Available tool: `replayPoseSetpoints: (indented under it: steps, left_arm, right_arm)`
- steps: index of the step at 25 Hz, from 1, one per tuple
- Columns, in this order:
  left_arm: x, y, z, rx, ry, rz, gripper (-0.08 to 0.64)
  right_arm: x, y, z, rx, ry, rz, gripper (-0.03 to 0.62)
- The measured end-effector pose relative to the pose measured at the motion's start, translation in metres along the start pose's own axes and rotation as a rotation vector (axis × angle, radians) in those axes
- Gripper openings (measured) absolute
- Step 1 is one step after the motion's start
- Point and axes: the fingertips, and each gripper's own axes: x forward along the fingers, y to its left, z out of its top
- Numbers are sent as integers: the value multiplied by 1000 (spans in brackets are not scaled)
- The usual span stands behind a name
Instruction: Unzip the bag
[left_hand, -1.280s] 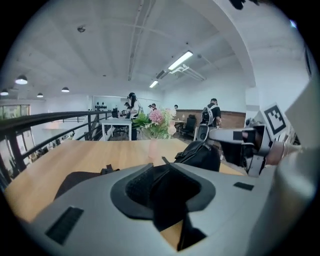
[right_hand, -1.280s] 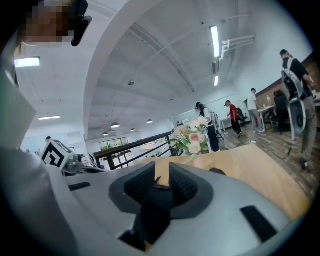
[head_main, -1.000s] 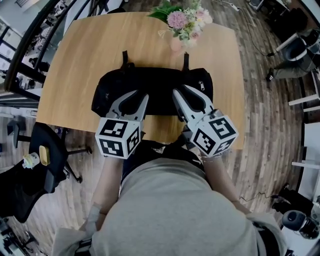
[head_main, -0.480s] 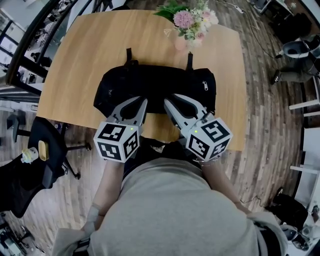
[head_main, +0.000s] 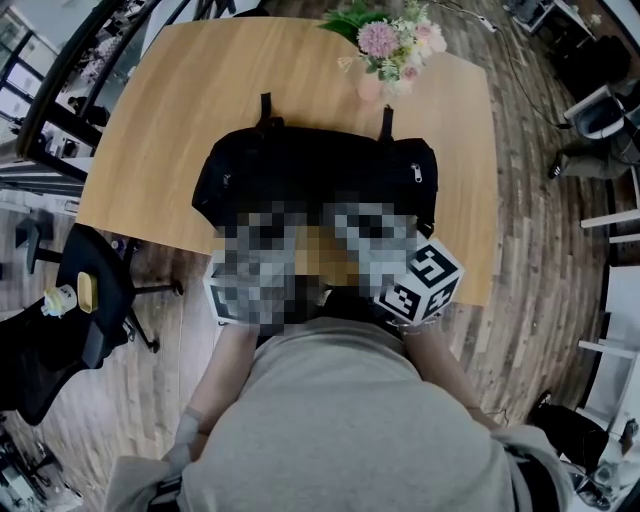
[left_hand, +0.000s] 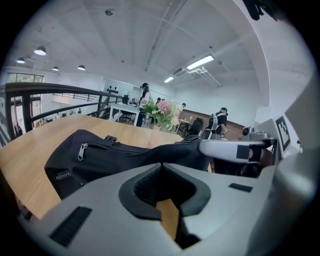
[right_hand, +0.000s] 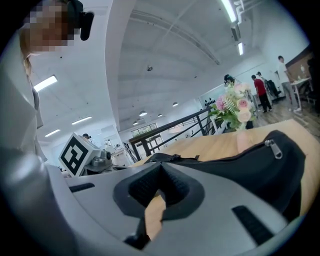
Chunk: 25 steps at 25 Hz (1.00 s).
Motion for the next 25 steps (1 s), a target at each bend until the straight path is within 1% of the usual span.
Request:
replayPoseSetpoints:
  steps: [3,6,9,15,20,25]
  left_arm:
    - [0,-4,-2,10,7,3,23]
    - [-2,-9,1,-8,-21,-28,23]
    - [-4,-9,4,-17,-42,-35,23]
    - [-2,-11,1,-9,-19,-57,21]
    - [1,-14,-2,5,-2,-77,21]
    - [2,-16,-4,3,0,-84,20]
  right_arm:
    - [3,2,-6,-5,23,4,6]
    - [4,3,-11,-7,42,4,6]
    - [5,1,-11,-5,40,-10,6]
    - [6,-1,-13,-22,54,-35,6]
    - [7,2,-11,-22,49,-20,6]
    - [6,0,-14,-20,61,-20,6]
